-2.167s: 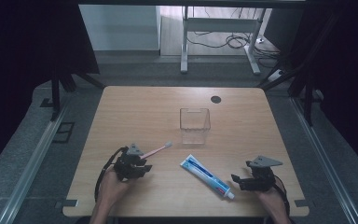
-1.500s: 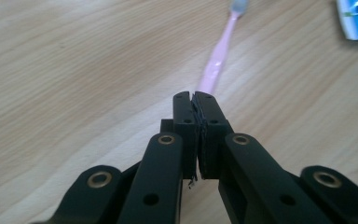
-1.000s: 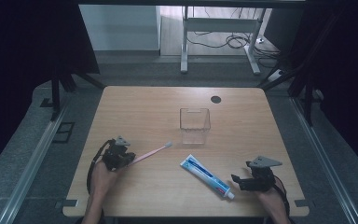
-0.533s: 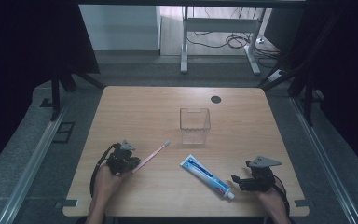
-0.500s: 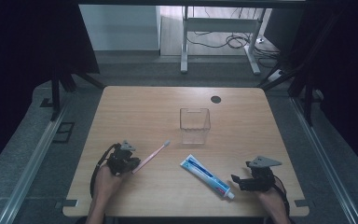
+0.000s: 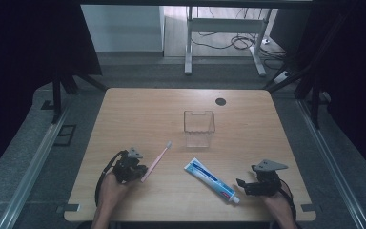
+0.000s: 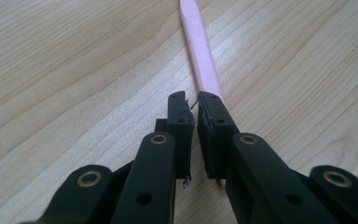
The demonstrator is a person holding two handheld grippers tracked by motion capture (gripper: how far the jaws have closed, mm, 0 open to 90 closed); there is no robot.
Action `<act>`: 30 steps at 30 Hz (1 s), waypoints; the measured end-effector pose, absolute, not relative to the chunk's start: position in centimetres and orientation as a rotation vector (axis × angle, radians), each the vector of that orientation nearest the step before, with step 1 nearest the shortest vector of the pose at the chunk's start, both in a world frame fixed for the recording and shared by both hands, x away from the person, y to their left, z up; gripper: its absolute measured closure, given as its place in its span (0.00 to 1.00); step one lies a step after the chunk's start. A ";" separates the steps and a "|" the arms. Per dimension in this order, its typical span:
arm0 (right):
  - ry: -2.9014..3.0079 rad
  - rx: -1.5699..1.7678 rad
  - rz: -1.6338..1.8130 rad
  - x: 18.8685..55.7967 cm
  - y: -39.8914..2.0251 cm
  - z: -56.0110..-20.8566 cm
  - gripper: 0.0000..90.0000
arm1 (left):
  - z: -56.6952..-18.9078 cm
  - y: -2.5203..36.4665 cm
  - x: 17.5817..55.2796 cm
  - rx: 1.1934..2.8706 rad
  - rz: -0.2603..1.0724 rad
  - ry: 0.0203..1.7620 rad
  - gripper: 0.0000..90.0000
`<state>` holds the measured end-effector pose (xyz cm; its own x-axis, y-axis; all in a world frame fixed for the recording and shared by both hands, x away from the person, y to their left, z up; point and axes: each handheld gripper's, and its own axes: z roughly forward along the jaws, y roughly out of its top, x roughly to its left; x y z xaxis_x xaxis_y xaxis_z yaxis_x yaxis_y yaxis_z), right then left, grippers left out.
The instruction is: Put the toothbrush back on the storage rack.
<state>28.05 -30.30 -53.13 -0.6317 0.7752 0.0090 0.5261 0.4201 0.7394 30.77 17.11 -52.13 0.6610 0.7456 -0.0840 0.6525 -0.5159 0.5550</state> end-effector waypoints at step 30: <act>2.350 1.133 1.037 28.1 -30.4 -53.2 0.17 | -49.3 13.1 35.7 2.526 0.060 1.134 0.78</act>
<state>28.10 -30.44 -53.23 -0.6279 0.7781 0.0158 0.5360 0.4176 0.7337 35.74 13.07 -49.31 0.6753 0.7292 -0.1107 0.7134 -0.6078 0.3487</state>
